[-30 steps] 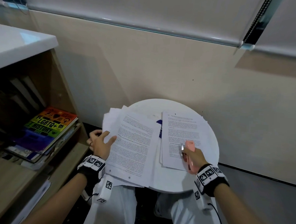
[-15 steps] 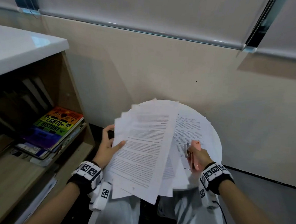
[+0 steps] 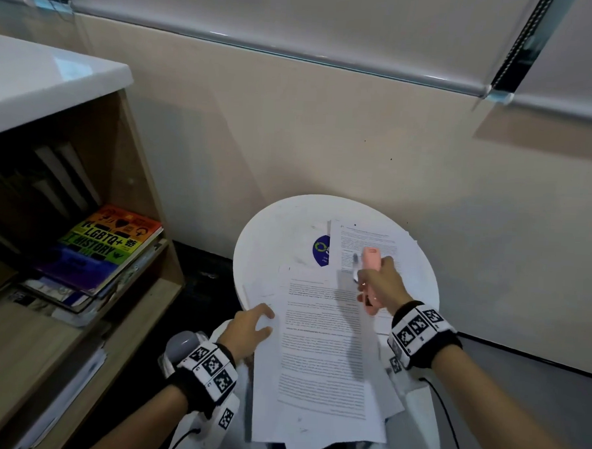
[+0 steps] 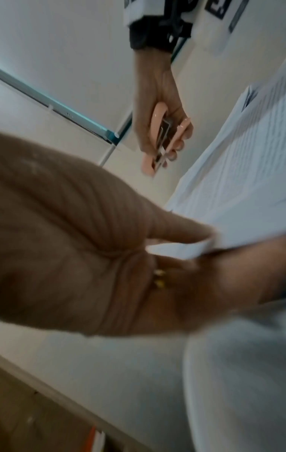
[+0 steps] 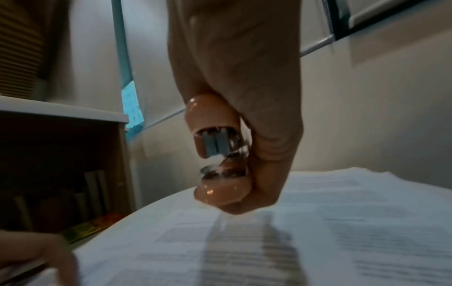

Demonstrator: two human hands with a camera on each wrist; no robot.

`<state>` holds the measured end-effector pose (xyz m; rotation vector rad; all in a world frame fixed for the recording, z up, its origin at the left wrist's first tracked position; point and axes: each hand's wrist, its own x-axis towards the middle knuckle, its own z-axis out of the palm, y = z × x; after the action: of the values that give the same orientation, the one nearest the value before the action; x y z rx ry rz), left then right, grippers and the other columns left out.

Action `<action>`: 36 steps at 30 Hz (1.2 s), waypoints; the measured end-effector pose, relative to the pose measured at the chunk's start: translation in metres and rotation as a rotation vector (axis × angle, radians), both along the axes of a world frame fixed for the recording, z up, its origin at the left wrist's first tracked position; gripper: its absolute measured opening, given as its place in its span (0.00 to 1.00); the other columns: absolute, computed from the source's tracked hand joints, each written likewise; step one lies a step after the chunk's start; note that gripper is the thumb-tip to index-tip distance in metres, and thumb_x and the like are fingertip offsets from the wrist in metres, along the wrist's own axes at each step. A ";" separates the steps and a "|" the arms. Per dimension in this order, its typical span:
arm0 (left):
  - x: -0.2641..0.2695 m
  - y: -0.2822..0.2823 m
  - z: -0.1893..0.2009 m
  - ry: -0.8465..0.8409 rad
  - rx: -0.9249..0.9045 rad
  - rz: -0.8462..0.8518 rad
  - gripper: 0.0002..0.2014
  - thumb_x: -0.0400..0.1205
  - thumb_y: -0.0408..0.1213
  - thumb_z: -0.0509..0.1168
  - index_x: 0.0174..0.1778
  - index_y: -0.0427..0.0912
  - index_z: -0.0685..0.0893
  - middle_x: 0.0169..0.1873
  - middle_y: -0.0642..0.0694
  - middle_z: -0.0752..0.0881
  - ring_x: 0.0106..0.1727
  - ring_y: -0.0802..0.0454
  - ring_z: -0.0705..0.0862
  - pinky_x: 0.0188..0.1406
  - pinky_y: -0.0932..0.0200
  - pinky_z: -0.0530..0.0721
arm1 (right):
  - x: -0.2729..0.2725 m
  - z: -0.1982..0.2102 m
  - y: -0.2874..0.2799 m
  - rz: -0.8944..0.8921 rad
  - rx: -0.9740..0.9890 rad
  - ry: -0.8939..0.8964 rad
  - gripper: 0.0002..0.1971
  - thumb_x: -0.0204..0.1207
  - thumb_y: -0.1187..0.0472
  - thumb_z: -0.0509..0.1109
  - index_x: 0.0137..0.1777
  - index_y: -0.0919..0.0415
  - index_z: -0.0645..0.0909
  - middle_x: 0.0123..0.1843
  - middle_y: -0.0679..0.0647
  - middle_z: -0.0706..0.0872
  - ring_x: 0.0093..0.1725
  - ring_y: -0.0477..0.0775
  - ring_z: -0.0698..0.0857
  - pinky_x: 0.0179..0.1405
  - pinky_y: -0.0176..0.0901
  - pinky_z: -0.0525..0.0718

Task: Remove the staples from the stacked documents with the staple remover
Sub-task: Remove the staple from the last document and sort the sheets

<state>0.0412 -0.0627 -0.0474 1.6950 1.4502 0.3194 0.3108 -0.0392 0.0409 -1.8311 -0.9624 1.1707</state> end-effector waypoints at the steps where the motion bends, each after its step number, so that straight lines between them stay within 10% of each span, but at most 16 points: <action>1: -0.001 0.000 0.005 0.019 -0.095 -0.064 0.12 0.83 0.34 0.61 0.61 0.50 0.72 0.51 0.39 0.82 0.42 0.44 0.84 0.34 0.54 0.86 | -0.009 0.000 -0.001 0.090 -0.034 0.015 0.18 0.77 0.69 0.65 0.64 0.62 0.66 0.50 0.64 0.82 0.31 0.54 0.81 0.21 0.39 0.80; 3: 0.000 -0.001 0.015 0.138 -0.215 -0.148 0.19 0.83 0.34 0.59 0.68 0.54 0.68 0.49 0.37 0.80 0.36 0.44 0.83 0.29 0.53 0.87 | -0.029 -0.007 -0.004 0.248 -0.096 -0.053 0.14 0.80 0.64 0.64 0.63 0.61 0.69 0.51 0.61 0.84 0.30 0.52 0.82 0.20 0.36 0.79; 7: 0.012 0.004 0.026 0.552 0.181 -0.035 0.19 0.80 0.37 0.62 0.66 0.51 0.67 0.65 0.41 0.66 0.65 0.38 0.70 0.56 0.46 0.78 | -0.065 -0.029 -0.007 0.408 -0.113 -0.267 0.13 0.81 0.57 0.63 0.62 0.61 0.73 0.45 0.55 0.82 0.33 0.52 0.81 0.27 0.43 0.82; 13: 0.022 0.047 0.007 0.399 0.362 -0.162 0.30 0.78 0.50 0.67 0.76 0.51 0.67 0.81 0.53 0.56 0.83 0.48 0.51 0.78 0.45 0.56 | -0.091 -0.056 -0.007 0.445 -0.062 -0.388 0.26 0.77 0.42 0.63 0.74 0.41 0.63 0.59 0.62 0.85 0.51 0.63 0.87 0.55 0.57 0.85; 21: 0.021 0.071 -0.003 0.577 0.202 -0.390 0.41 0.80 0.61 0.59 0.83 0.57 0.43 0.83 0.59 0.39 0.85 0.48 0.38 0.80 0.35 0.45 | -0.104 -0.072 -0.011 0.398 -0.022 -0.547 0.26 0.83 0.55 0.60 0.80 0.51 0.59 0.61 0.65 0.81 0.56 0.66 0.83 0.54 0.55 0.84; 36: 0.018 0.069 -0.008 0.383 0.228 -0.352 0.43 0.80 0.55 0.64 0.84 0.50 0.44 0.83 0.58 0.42 0.85 0.52 0.40 0.81 0.37 0.41 | -0.124 -0.079 0.006 0.374 -0.033 -0.745 0.29 0.85 0.60 0.58 0.83 0.52 0.52 0.70 0.64 0.70 0.56 0.65 0.83 0.48 0.51 0.79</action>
<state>0.0595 0.0068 -0.0552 2.2493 1.3810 -0.0405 0.1873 -0.0332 -0.0384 -2.2220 -1.7650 0.6847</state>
